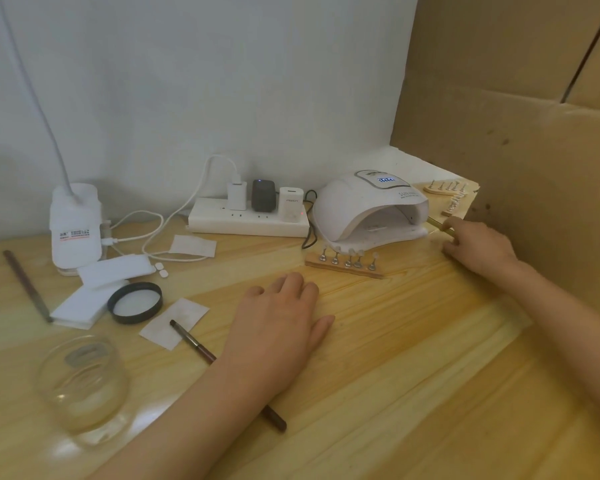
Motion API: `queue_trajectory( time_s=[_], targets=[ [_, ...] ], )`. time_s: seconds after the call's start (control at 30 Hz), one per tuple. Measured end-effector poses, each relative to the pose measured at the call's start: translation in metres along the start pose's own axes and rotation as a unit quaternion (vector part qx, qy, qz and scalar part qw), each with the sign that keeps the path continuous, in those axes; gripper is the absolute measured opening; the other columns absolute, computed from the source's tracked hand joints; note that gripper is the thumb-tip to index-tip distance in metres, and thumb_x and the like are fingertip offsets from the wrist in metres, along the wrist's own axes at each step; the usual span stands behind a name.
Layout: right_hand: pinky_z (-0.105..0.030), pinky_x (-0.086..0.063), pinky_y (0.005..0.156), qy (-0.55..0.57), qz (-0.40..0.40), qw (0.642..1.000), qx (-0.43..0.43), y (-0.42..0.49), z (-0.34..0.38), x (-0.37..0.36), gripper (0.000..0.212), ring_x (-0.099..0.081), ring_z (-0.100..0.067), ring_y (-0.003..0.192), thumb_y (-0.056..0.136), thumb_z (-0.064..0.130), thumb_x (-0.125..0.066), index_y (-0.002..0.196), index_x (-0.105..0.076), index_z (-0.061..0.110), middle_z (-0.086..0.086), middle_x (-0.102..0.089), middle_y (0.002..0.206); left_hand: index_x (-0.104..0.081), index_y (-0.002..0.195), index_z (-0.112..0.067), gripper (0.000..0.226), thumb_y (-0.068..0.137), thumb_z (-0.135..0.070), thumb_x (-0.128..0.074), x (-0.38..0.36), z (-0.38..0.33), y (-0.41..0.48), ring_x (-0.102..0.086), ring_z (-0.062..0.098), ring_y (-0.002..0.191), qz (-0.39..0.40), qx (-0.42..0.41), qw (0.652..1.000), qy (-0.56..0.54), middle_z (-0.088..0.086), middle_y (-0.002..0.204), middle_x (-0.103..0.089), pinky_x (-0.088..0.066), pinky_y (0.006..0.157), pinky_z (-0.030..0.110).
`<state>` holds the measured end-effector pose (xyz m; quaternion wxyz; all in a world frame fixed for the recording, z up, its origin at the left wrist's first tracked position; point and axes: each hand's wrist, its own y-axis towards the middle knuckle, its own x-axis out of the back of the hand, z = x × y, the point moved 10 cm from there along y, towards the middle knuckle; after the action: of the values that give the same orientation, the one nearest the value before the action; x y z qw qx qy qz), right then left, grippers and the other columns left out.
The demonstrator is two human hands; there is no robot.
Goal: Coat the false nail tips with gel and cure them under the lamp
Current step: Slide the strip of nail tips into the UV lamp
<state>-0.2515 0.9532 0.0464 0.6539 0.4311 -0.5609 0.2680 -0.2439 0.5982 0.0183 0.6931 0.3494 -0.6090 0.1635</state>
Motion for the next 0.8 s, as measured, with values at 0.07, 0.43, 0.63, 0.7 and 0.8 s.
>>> queue_trajectory(
  time_s=[0.07,0.43,0.63,0.7,0.8],
  targets=[
    [-0.034,-0.046,0.068,0.168,0.015,0.983,0.068,-0.016,0.022,0.008,0.015,-0.061,-0.021,0.083,0.092,0.024,-0.064,0.106,-0.069,0.019,0.000,-0.067,0.090,-0.036,0.140,-0.026,0.054,0.100,-0.056,-0.016,0.000,-0.001,0.000,-0.043,0.014,0.129,0.000,-0.001,1.000,0.000,-0.006,0.142,-0.040,-0.037,0.098,0.031],
    [-0.017,-0.036,0.057,0.188,0.019,0.942,0.278,-0.072,0.132,0.026,0.019,-0.055,0.005,0.077,0.081,0.030,-0.079,0.093,-0.065,0.033,0.017,-0.062,0.081,-0.037,0.141,-0.024,0.053,0.102,-0.055,-0.020,0.002,-0.001,-0.001,-0.044,0.016,0.128,0.006,-0.001,1.000,-0.006,-0.003,0.144,-0.040,-0.039,0.098,0.032],
    [-0.033,-0.046,0.059,0.166,-0.099,0.963,0.190,-0.052,0.065,0.030,0.023,-0.051,-0.003,0.069,0.077,0.022,-0.079,0.097,-0.070,0.026,0.017,-0.060,0.076,-0.038,0.142,-0.022,0.053,0.103,-0.054,-0.022,0.002,-0.002,0.000,-0.044,0.017,0.128,0.012,0.004,1.000,-0.008,-0.001,0.144,-0.040,-0.039,0.098,0.034],
    [-0.029,-0.046,0.063,0.197,-0.089,0.969,0.120,-0.033,0.044,0.019,0.021,-0.050,-0.005,0.064,0.078,0.016,-0.081,0.096,-0.072,0.019,0.012,-0.063,0.075,-0.037,0.142,-0.022,0.052,0.103,-0.053,-0.023,0.002,-0.002,0.001,-0.043,0.018,0.129,0.016,0.008,1.000,-0.004,-0.001,0.144,-0.039,-0.038,0.098,0.034],
    [-0.014,-0.035,0.060,0.255,-0.077,0.963,0.043,-0.006,0.036,0.008,0.016,-0.049,-0.006,0.062,0.079,0.014,-0.081,0.094,-0.076,0.012,0.004,-0.064,0.073,-0.037,0.142,-0.022,0.051,0.103,-0.053,-0.025,0.000,-0.001,0.002,-0.042,0.017,0.130,0.023,0.016,1.000,-0.004,-0.002,0.145,-0.037,-0.036,0.098,0.035]
  ],
)
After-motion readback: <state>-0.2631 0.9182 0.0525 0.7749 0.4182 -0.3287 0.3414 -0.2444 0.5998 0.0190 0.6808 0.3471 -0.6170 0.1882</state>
